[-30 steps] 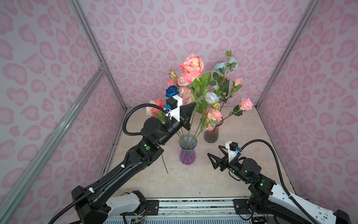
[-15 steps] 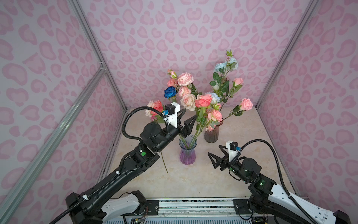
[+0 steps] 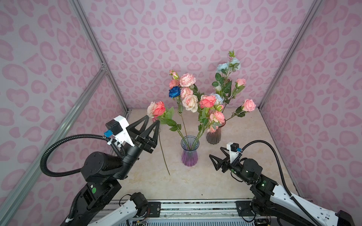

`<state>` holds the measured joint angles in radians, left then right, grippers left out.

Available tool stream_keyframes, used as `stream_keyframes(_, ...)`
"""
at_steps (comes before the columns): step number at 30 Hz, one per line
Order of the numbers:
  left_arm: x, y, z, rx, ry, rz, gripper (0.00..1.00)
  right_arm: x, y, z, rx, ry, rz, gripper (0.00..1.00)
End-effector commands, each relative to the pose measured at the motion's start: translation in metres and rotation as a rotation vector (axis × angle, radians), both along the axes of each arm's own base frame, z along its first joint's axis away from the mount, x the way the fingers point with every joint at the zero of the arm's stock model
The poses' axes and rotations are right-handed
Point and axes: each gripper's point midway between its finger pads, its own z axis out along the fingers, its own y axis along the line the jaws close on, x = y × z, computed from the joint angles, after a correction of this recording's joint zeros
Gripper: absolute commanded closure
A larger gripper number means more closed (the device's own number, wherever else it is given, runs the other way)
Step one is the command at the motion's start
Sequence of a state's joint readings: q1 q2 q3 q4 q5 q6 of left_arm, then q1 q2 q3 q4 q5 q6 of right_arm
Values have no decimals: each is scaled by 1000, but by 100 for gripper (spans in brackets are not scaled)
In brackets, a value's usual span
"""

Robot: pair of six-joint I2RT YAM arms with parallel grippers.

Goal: Arrange flowers in a vase
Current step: Place the flower in the vase, then pick up the flower from the top-left of the table.

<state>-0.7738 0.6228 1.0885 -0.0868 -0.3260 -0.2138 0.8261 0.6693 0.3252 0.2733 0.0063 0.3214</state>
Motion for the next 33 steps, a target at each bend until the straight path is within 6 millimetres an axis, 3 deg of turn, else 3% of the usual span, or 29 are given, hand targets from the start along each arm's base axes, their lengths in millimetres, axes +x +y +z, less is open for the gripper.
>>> stream_keyframes(1,35,43,-96,134,299,328,39,2,4,10,31,-27,9,6)
stream_keyframes(4,59,61,-148,94,451,399,40,2,7,9,23,-27,17,6)
stream_keyframes(9,94,111,-219,-157,640,509,43,2,5,6,22,-24,12,7)
stream_keyframes(14,140,126,-277,-265,821,515,44,3,-6,2,20,-28,-33,6)
stream_keyframes(19,209,113,-353,-135,1140,449,54,7,-14,-1,16,-36,-59,6)
stream_keyframes(22,235,103,-377,-66,1250,421,61,9,-17,-4,21,-35,-65,6)
stream_keyframes(25,245,79,-391,147,1340,398,63,11,-19,-7,27,-32,-72,6)
stream_keyframes(27,254,66,-406,231,1398,379,70,12,-19,-8,33,-28,-71,6)
stream_keyframes(30,259,72,-433,287,1445,425,72,13,-17,-9,26,-24,-62,6)
stream_keyframes(33,260,77,-447,322,1475,453,73,12,-18,-10,14,-24,-59,6)
